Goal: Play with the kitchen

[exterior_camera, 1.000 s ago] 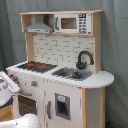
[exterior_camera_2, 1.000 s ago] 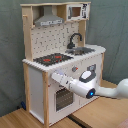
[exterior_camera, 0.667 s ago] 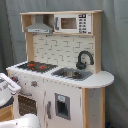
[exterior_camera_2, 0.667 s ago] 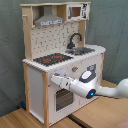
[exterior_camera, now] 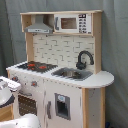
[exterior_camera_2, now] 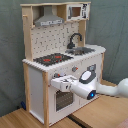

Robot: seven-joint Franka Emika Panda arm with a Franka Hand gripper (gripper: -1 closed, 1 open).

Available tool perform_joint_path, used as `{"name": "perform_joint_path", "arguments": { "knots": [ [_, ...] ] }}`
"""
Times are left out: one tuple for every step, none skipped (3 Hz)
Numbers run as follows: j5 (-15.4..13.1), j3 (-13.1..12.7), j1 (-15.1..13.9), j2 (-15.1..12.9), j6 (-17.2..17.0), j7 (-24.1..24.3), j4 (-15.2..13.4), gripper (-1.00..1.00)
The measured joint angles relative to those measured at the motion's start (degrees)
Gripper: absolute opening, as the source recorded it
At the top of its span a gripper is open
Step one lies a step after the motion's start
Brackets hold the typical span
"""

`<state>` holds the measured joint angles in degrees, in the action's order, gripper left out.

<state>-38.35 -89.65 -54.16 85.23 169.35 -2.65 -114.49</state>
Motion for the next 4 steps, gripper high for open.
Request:
{"name": "perform_joint_path", "arguments": {
  "knots": [
    [-3.72,0.14,0.07,0.00,-0.23,-4.90,0.05,-1.00],
    [-9.34,0.38,0.11,0.00,-0.30,-6.49,0.22,-1.00],
    [-11.23,0.45,0.19,-0.04,-0.29,-5.53,0.32,-1.00],
    [-11.23,0.45,0.20,-0.04,-0.29,-5.48,0.33,1.00]
  ]
}}
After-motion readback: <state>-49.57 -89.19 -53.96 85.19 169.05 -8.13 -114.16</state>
